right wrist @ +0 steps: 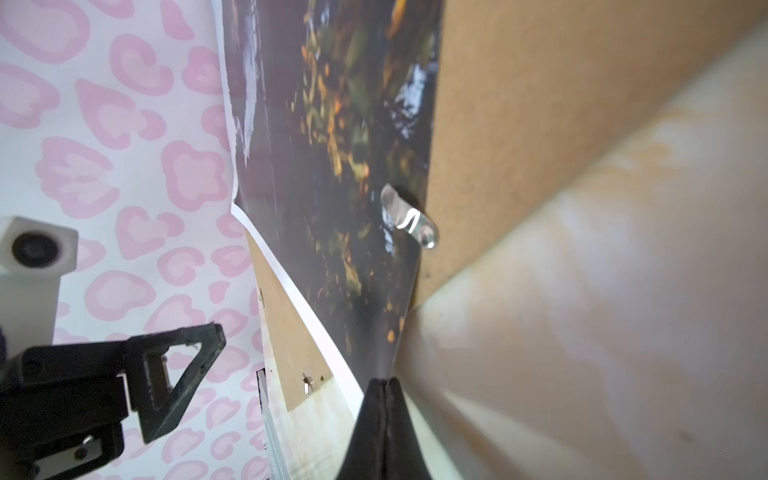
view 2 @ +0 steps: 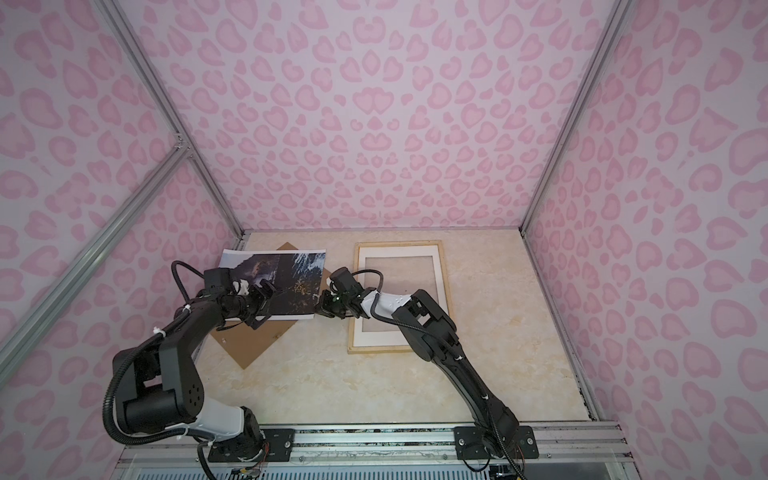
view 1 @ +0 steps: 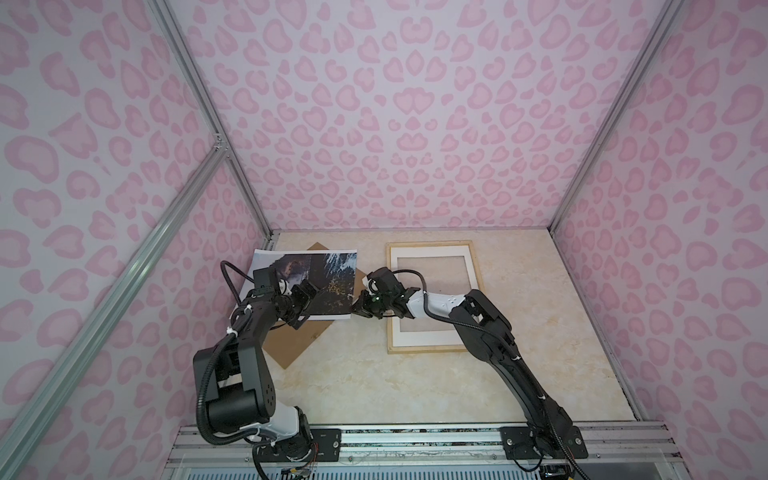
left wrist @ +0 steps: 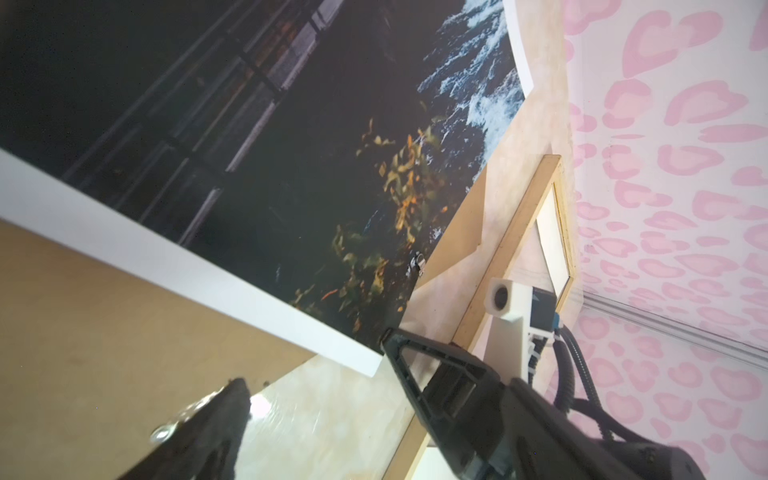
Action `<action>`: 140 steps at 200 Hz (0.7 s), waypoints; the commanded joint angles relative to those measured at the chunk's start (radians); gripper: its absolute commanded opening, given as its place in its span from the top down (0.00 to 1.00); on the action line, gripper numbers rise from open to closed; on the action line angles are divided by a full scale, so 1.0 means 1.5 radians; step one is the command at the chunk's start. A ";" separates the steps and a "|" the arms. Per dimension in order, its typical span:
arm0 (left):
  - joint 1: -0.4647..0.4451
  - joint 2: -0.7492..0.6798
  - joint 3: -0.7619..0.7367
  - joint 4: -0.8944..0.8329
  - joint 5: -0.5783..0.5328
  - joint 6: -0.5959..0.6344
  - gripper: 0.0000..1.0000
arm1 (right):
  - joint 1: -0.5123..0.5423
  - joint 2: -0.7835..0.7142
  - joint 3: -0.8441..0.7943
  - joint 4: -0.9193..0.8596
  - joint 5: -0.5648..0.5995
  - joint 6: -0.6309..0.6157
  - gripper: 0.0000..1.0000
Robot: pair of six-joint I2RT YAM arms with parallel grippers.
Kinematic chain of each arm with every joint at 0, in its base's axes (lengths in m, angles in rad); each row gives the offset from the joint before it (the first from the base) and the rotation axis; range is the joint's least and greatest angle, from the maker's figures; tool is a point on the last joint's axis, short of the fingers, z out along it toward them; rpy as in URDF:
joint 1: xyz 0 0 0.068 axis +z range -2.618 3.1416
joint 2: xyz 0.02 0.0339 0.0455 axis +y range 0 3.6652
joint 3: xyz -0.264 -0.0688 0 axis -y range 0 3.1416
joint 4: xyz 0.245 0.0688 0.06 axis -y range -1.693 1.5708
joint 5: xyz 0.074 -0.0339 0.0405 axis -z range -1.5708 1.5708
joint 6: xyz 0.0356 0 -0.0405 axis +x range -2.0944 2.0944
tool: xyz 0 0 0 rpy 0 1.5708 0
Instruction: Put the photo into the frame
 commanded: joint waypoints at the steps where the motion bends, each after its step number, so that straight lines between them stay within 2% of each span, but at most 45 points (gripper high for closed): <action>1: 0.009 -0.050 -0.022 -0.065 -0.038 0.044 0.03 | -0.004 -0.012 -0.015 0.030 -0.013 0.004 1.00; 48: 0.013 -0.049 -0.091 -0.051 -0.029 0.062 0.03 | -0.014 -0.044 -0.050 0.016 -0.026 -0.017 1.00; 140: 0.003 -0.003 -0.103 -0.017 -0.050 0.054 0.03 | -0.012 -0.023 -0.033 0.024 -0.032 -0.007 1.00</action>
